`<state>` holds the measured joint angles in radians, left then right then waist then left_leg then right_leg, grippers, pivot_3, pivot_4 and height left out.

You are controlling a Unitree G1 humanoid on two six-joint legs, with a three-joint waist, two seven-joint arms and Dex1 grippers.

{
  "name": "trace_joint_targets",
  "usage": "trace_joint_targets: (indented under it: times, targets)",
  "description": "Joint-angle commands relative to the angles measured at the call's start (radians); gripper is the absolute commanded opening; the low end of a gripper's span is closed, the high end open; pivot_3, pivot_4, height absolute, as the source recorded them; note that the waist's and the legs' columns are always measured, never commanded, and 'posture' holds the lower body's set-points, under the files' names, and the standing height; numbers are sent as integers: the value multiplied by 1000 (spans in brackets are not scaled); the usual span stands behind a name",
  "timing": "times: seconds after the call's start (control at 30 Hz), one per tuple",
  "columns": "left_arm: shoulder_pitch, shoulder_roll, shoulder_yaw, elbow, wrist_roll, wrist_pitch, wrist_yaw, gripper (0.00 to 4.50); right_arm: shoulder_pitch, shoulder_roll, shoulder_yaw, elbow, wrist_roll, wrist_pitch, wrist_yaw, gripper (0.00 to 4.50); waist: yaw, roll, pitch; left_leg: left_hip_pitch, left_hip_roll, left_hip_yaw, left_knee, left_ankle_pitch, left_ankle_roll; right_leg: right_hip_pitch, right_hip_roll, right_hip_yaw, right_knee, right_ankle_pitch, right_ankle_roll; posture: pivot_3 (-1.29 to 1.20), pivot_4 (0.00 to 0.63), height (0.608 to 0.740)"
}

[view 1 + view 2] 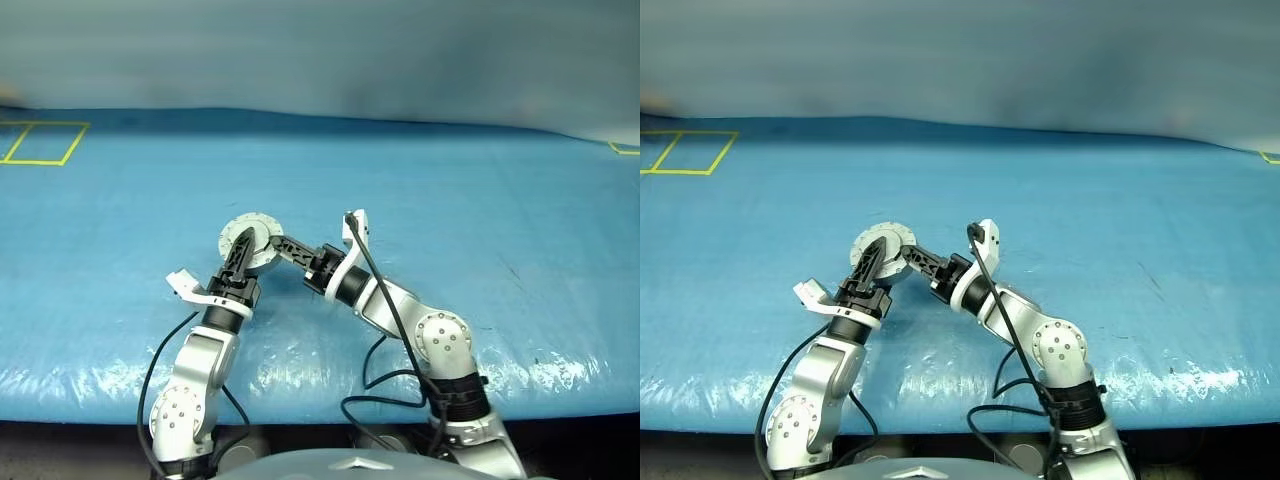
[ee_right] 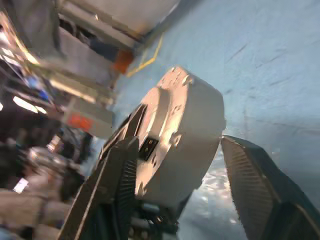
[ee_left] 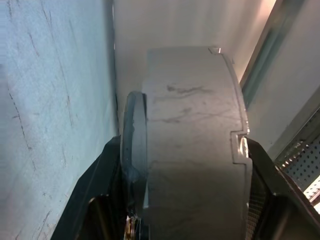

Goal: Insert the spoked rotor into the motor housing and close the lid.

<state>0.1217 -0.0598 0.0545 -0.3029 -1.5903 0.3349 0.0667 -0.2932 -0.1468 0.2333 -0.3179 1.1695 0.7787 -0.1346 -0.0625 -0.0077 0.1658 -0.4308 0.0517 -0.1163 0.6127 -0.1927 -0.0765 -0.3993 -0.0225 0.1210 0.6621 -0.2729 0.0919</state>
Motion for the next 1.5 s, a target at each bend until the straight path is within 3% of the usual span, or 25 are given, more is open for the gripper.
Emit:
trace_joint_targets:
  times: [0.03, 0.1, 0.33, 0.47, 0.7, 0.93, 1.2, 1.4, 1.5]
  targets:
    - [-111, 8, 42, 51, 28, 18, 2, 2344, -9, -108, 123, -88, -305, -48, 64, 3830, 3, 0, 0, 0, 0, 0, 0, 0, 0, 0, 0, 0, 0, 0, 0, 0, 150, 740]
    - [-206, 47, 76, 136, 67, 34, -1, 2344, 10, -178, 173, -120, -455, -94, 93, 4491, 9, -1, 0, 0, -1, 0, 1, 0, 0, 0, 0, 0, -1, 0, 1, 0, 150, 740]
    - [-506, 106, 144, 428, 191, 100, -80, 2344, 116, -284, 222, -175, -788, -208, 137, 4500, 21, -2, 1, -1, -2, 0, 0, 1, -1, 0, -1, 0, -2, 4, 8, 0, 150, 740]
    - [-637, 117, 149, 585, 307, 120, -178, 2344, 177, -290, 228, -204, -905, -233, 147, 4500, 24, -3, 1, -1, -4, -1, 0, 1, -1, 1, -2, 0, -3, 4, 8, 0, 150, 740]
    - [-908, 112, 218, 967, 472, 88, -275, 2344, 297, -230, 217, -265, -1002, -226, 143, 4500, 22, -5, 3, -2, -4, -2, 0, 1, -1, 0, -2, 0, -3, 3, 8, 0, 150, 740]
    - [-1121, 131, 268, 1319, 675, -4, -347, 2344, 325, -174, 206, -278, -1058, -213, 165, 4500, 19, -6, 4, -2, -4, -2, -1, 1, -1, 0, -2, 0, -3, 3, 8, 0, 150, 740]
    - [-1165, 158, 295, 1505, 863, -24, -287, 2344, 339, -130, 200, -285, -1098, -202, 194, 4500, 13, -6, 4, -2, -4, -2, -2, 1, -1, 1, -3, -1, -2, 3, 8, 0, 150, 740]
    - [-1054, 205, 285, 1431, 942, 114, -341, 4368, 358, -81, 200, -285, -1108, -201, 200, 4500, -7, -6, 3, 3, -4, -2, -1, 1, -2, 3, -3, -1, 1, 3, 9, 0, 150, 740]
    - [-931, 240, 268, 1275, 949, 258, -363, 4465, 369, -61, 201, -283, -1108, -201, 209, 4500, -19, -5, 2, 10, -4, -2, -2, 1, -2, 8, -3, 0, 1, 2, 9, 0, 150, 740]
